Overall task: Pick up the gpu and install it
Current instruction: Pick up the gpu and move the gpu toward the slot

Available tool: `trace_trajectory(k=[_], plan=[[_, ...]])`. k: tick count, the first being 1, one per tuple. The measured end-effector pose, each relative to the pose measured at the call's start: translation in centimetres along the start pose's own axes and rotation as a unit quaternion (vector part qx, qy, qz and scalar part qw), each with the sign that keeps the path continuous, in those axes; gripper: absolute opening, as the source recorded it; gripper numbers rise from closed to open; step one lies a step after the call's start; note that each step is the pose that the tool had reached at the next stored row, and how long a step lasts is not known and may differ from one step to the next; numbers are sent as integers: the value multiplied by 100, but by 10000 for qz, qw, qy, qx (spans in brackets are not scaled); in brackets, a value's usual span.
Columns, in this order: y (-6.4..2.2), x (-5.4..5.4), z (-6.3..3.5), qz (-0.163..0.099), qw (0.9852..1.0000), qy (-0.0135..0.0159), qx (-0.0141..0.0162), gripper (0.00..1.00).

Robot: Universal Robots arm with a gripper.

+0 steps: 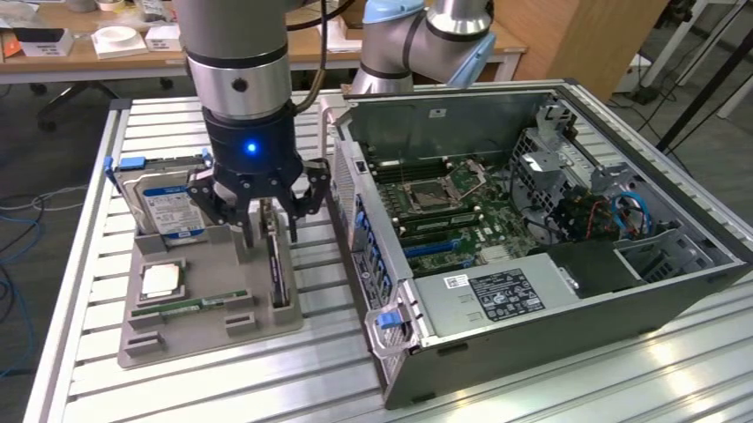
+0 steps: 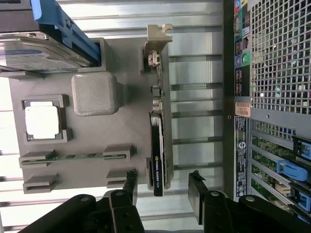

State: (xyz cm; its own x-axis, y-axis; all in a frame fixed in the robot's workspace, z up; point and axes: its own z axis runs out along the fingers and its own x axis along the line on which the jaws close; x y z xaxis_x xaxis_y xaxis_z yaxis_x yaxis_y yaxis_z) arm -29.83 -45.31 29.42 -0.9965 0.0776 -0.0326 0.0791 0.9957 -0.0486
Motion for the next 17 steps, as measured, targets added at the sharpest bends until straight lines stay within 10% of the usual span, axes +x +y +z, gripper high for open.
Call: trace_trajectory(k=[17], plan=[[3,1,43,0,10000,-4,-2,55]])
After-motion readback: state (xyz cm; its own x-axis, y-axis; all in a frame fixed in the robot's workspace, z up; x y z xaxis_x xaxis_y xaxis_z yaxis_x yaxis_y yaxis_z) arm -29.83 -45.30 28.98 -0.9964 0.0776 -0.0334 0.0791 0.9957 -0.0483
